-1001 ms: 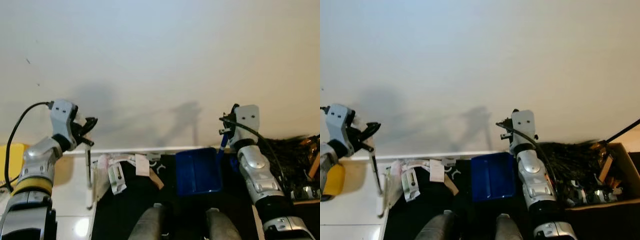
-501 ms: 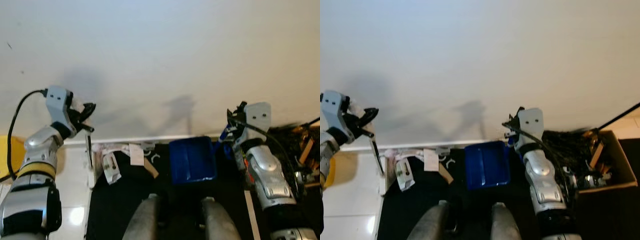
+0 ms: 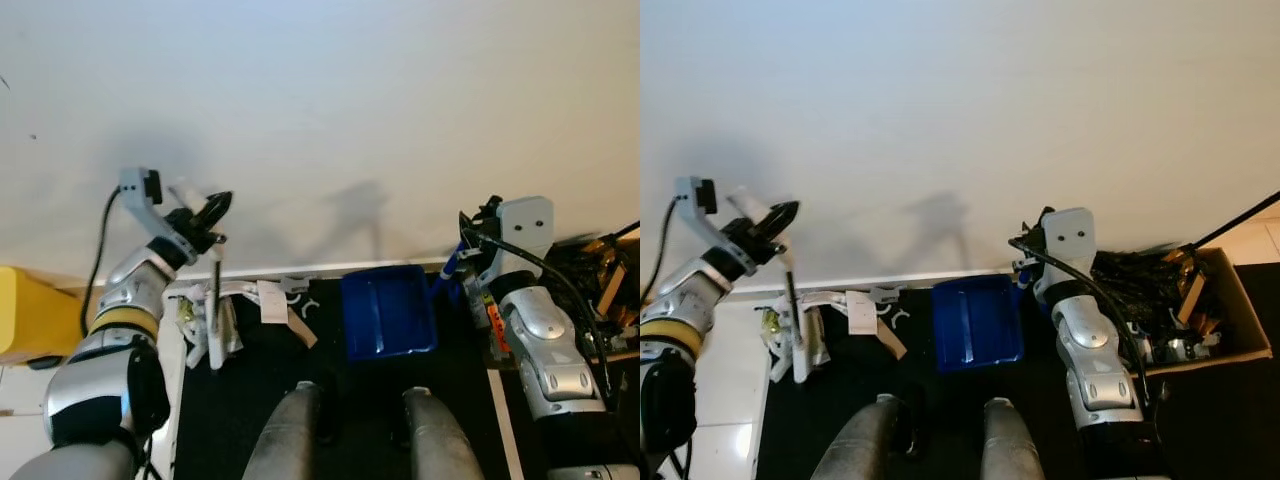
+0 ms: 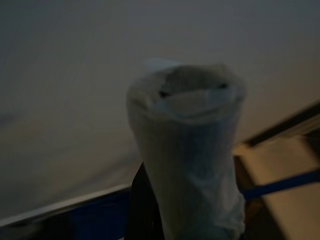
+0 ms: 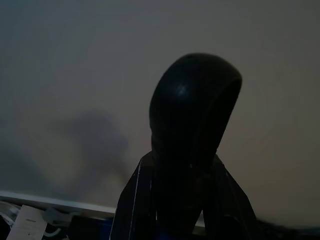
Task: Sweep floor
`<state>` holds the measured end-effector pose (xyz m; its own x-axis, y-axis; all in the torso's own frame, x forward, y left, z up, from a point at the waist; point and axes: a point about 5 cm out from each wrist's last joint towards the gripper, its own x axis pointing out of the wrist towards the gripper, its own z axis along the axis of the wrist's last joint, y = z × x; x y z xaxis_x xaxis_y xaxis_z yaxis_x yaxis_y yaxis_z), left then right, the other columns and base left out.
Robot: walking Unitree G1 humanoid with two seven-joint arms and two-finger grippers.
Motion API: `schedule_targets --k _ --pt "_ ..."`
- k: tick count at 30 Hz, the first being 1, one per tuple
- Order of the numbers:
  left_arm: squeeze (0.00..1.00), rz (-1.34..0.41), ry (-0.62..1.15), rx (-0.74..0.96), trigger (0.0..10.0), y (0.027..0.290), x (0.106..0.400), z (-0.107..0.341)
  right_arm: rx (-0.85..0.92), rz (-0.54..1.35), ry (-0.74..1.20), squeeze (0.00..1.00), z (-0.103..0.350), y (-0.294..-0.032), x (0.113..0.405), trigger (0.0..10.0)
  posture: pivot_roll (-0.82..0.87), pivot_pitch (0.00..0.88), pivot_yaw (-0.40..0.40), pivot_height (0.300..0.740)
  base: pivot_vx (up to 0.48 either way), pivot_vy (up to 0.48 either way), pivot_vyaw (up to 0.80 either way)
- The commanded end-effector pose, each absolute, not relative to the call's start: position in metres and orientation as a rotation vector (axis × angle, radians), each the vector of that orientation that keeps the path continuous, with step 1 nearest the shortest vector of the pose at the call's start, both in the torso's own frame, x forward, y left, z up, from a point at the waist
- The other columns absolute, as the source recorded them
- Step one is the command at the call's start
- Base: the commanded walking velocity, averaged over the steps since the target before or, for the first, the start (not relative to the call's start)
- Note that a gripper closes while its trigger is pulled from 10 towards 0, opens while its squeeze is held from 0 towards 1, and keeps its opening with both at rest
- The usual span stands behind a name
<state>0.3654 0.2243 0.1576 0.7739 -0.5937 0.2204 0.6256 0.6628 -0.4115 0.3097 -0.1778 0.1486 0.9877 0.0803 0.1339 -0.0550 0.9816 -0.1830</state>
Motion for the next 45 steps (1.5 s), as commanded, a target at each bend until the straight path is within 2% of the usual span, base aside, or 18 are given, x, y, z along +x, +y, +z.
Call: schedule_targets --k 1,9,14,20,24,29,30,32,37,39,41,43,45 --pt "0.00 -0.773 -0.107 -0.591 10.0 0.211 0.365 0.158 -0.193 0.029 -0.126 0.00 0.144 -0.183 0.305 10.0 -0.14 0.389 0.046 0.740 0.000 0.000 0.00" --pt "0.00 -0.904 -0.143 -0.684 10.0 0.179 0.371 0.170 -0.149 0.013 -0.101 0.00 0.137 -0.173 0.307 10.0 -0.11 0.384 0.078 0.740 0.000 0.000 0.00" --pt "0.00 -0.966 -0.133 -0.719 10.0 0.159 0.370 0.167 -0.140 0.071 -0.081 0.00 0.133 -0.167 0.312 10.0 -0.10 0.382 0.092 0.740 0.000 0.000 0.00" --pt "0.00 -0.995 -0.183 -0.782 10.0 0.133 0.371 0.173 -0.183 0.201 -0.070 0.00 0.136 -0.157 0.336 10.0 -0.04 0.363 0.103 0.740 0.000 0.000 0.00" --pt "0.00 -1.005 -0.212 -0.772 10.0 0.135 0.370 0.179 -0.195 0.231 -0.067 0.00 0.138 -0.154 0.341 10.0 -0.03 0.355 0.107 0.740 0.000 0.000 0.00" --pt "0.00 -1.023 -0.259 -0.591 10.0 0.176 0.360 0.204 -0.215 0.252 -0.067 0.00 0.137 -0.158 0.345 10.0 0.02 0.342 0.128 0.740 0.000 0.000 0.00" --pt "0.00 -1.023 -0.259 -0.591 10.0 0.176 0.360 0.204 -0.215 0.252 -0.067 0.00 0.137 -0.158 0.345 10.0 0.02 0.342 0.128 0.740 0.000 0.000 0.00" --pt "0.00 -1.006 -0.242 -0.450 10.0 0.208 0.349 0.214 -0.220 0.250 -0.065 0.00 0.136 -0.162 0.346 10.0 0.04 0.341 0.133 0.740 0.000 0.000 0.00" --pt "0.00 -0.953 -0.144 -0.231 10.0 0.266 0.321 0.224 -0.214 0.248 -0.061 0.00 0.130 -0.166 0.345 10.0 0.06 0.341 0.131 0.740 0.000 0.000 0.00" --pt "0.00 -0.941 -0.125 -0.202 10.0 0.274 0.316 0.225 -0.212 0.248 -0.058 0.00 0.129 -0.166 0.344 10.0 0.07 0.343 0.131 0.740 0.000 0.000 0.00" --pt "0.00 -0.888 -0.082 -0.135 10.0 0.294 0.307 0.226 -0.209 0.261 -0.050 0.00 0.124 -0.164 0.341 10.0 0.07 0.349 0.116 0.740 0.000 0.000 0.00" --pt "0.00 -0.875 -0.074 -0.116 10.0 0.298 0.305 0.226 -0.209 0.265 -0.049 0.00 0.123 -0.163 0.340 10.0 0.06 0.350 0.113 0.740 0.000 0.000 0.00" --pt "0.00 -0.802 -0.043 -0.044 10.0 0.315 0.302 0.223 -0.207 0.278 -0.053 0.00 0.123 -0.161 0.339 10.0 0.05 0.354 0.103 0.740 0.000 0.000 0.00"
